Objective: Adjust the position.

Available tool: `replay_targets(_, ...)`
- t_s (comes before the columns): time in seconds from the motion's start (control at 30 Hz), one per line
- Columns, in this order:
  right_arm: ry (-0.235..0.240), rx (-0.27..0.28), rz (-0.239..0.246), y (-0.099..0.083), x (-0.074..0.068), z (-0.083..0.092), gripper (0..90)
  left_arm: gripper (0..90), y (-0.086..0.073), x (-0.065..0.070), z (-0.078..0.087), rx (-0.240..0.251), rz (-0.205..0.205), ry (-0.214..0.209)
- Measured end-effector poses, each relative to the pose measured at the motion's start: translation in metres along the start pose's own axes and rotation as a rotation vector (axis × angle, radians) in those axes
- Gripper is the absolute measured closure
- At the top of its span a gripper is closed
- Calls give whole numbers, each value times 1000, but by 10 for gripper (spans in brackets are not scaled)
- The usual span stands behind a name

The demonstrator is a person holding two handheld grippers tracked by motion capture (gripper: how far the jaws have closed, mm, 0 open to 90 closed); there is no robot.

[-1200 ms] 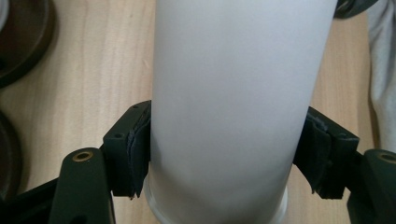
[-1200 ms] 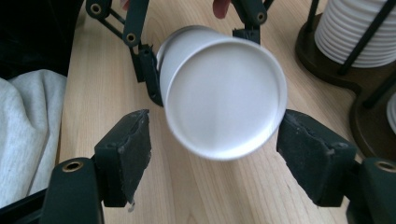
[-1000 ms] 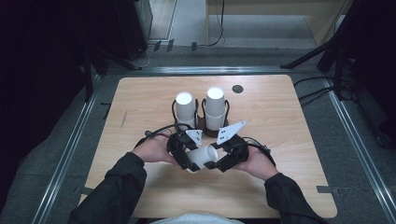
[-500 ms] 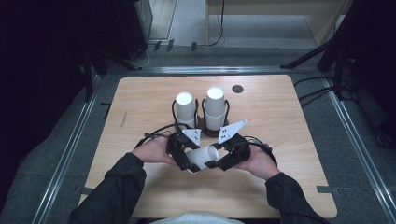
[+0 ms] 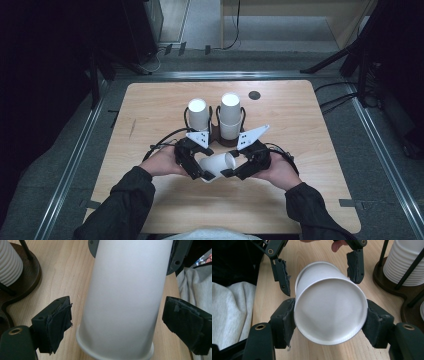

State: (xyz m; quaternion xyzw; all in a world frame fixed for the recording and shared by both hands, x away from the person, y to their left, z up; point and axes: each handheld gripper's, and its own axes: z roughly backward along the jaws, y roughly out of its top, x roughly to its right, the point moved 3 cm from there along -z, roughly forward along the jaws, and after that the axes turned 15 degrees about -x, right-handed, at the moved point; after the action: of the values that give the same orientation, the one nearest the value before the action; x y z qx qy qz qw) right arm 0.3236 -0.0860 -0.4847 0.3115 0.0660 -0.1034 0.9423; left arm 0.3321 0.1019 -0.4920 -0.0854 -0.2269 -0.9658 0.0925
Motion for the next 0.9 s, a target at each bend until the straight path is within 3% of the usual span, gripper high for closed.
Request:
replay_targets(0.33,20,37,2,6,0,5,341,92,-6,2,4,110,33,-9)
replay_targets(0.9,41,168,-19,8,3,35,341,126,-13,2,11,269,76,-38)
